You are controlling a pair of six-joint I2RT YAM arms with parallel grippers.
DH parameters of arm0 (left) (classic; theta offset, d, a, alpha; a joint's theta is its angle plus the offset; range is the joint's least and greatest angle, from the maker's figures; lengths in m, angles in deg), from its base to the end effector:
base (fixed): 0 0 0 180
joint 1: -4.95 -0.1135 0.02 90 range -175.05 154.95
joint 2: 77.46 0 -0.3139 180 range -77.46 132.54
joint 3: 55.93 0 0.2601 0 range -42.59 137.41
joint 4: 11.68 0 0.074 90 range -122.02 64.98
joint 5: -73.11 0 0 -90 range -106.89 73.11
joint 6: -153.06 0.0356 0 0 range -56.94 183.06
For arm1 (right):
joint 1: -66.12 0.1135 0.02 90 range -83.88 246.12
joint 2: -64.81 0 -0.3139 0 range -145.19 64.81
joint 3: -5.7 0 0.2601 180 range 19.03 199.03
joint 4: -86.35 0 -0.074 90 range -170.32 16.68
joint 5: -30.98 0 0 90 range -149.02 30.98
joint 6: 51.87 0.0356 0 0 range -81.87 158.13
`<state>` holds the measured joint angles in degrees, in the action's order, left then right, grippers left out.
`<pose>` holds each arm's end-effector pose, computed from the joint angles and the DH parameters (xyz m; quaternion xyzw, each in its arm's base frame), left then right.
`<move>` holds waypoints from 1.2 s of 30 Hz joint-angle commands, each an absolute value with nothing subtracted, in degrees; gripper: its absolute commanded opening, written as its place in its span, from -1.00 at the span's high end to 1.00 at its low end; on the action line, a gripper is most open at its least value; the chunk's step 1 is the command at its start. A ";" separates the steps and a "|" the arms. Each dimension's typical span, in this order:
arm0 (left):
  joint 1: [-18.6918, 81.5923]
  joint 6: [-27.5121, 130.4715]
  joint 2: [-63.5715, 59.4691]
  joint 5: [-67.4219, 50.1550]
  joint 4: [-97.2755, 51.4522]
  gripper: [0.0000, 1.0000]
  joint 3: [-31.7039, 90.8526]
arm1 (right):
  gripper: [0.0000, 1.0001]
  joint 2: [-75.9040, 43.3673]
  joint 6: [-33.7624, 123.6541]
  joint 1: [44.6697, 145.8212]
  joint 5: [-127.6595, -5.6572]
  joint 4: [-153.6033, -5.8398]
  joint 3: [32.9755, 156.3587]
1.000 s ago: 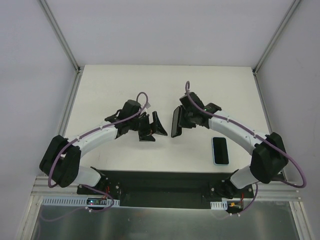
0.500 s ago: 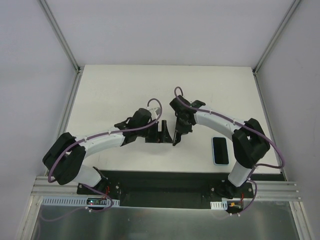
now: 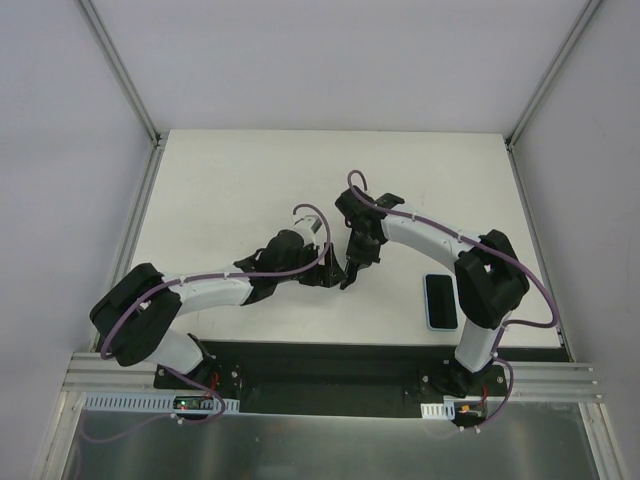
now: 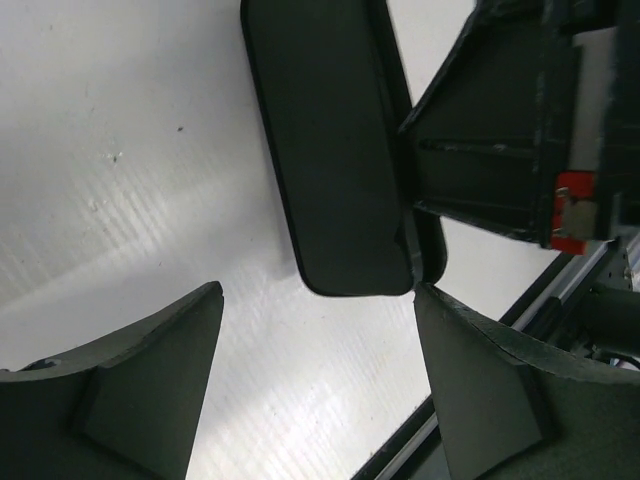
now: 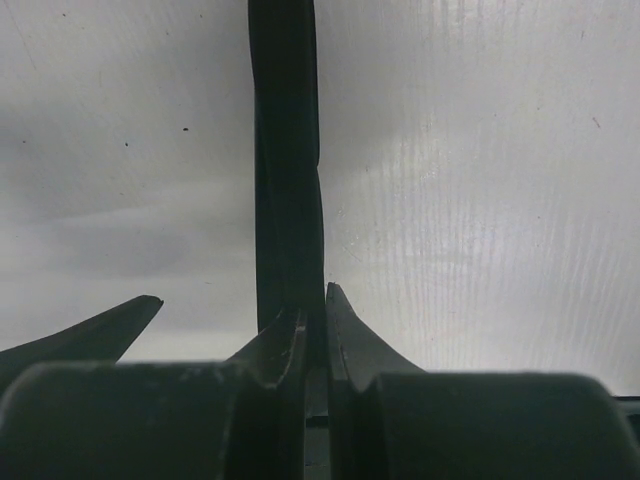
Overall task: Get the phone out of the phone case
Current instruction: Remove the phone case from the phone.
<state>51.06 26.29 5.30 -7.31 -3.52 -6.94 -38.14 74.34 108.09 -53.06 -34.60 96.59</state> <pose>0.2003 -0.2167 0.2332 0.1130 0.8369 -0.4044 0.3513 0.2851 0.2515 0.2616 -0.0410 0.9843 0.0635 0.1595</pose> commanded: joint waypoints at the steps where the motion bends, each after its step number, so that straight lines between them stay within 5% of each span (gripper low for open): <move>1: 52.76 30.27 4.02 -11.62 3.55 -0.52 -6.65 | 0.97 -38.63 76.10 107.87 -56.38 -30.66 97.78; 20: 56.45 35.01 10.87 -18.89 1.27 -0.33 -1.99 | 0.97 -38.20 76.27 107.78 -57.26 -30.66 97.43; 29: 62.69 38.97 13.42 -37.09 -3.13 0.21 -0.50 | 0.97 -36.35 75.92 107.60 -58.49 -30.92 97.08; 36: 63.49 37.05 18.34 -42.03 -4.62 0.25 0.38 | 0.97 -35.30 75.22 106.99 -60.69 -31.80 95.32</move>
<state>63.91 36.40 14.11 -33.93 0.00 -0.18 -38.19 74.75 106.76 -53.94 -35.52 95.59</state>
